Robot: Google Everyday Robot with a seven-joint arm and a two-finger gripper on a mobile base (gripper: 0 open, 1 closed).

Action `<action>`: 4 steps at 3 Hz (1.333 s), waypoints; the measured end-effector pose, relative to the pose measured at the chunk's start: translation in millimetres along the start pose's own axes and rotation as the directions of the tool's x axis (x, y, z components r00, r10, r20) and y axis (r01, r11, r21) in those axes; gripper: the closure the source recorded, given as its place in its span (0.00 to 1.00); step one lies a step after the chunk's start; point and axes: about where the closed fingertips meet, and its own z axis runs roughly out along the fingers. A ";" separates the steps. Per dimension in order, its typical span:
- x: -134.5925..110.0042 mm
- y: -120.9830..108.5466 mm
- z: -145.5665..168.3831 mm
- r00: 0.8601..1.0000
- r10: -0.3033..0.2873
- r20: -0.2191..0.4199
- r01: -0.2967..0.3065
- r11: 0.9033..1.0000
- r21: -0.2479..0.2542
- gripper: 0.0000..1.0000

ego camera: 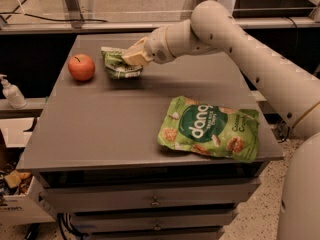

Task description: Move green jalapeno chip bag near apple

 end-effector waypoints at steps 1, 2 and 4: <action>-6.7 32.5 20.8 1.000 -0.012 0.024 0.014 0.995 -0.096 1.00; -8.9 53.7 39.3 0.999 -0.015 0.031 0.020 0.986 -0.163 1.00; -7.5 63.7 50.8 1.000 -0.013 0.023 0.017 0.981 -0.192 0.59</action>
Offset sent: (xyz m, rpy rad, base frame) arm -0.0579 0.0704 -0.0300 0.0087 0.0834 0.2273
